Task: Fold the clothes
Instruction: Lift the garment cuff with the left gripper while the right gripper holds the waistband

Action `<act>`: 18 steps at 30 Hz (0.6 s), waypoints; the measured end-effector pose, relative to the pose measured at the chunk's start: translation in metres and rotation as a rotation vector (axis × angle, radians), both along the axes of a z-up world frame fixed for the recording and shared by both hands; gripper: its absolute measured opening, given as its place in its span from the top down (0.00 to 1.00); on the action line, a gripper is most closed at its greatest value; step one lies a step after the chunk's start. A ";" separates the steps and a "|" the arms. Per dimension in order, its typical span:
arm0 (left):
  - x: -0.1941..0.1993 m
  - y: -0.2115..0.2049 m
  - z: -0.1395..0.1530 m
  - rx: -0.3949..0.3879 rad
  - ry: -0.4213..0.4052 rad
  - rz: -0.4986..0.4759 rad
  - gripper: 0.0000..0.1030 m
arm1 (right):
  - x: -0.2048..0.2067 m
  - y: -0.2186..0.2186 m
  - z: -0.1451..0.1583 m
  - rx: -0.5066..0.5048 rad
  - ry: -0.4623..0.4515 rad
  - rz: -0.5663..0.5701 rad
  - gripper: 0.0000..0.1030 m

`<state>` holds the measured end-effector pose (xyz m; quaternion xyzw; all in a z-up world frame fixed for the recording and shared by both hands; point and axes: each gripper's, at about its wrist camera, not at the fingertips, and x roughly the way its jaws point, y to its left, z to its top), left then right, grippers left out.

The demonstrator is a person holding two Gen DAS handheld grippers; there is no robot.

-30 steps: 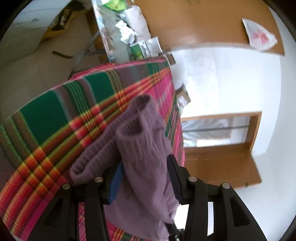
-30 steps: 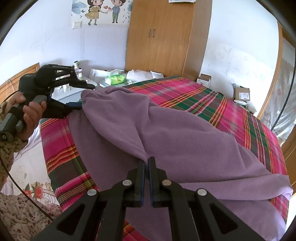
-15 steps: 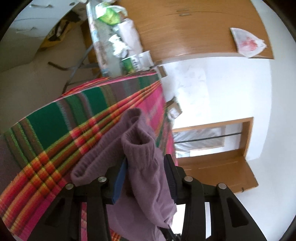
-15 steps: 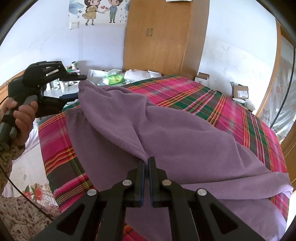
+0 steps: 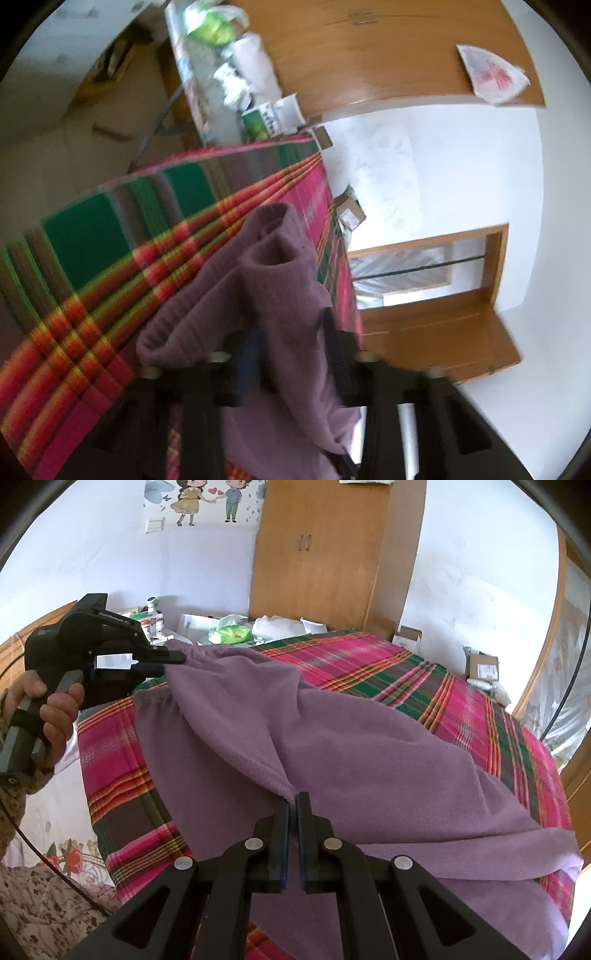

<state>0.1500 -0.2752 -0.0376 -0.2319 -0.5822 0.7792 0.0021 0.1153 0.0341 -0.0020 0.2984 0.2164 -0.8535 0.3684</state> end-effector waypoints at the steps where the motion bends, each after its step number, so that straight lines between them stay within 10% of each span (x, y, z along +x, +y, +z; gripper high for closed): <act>1: 0.001 0.001 0.003 -0.023 -0.006 0.002 0.92 | 0.001 0.000 0.002 -0.001 0.010 0.001 0.96; 9: 0.019 0.002 0.021 -0.063 0.000 0.019 0.93 | 0.017 0.005 0.027 -0.010 0.087 0.028 0.96; 18: 0.018 0.001 0.005 -0.116 -0.127 0.008 0.93 | 0.015 -0.001 -0.007 0.086 -0.029 0.082 0.96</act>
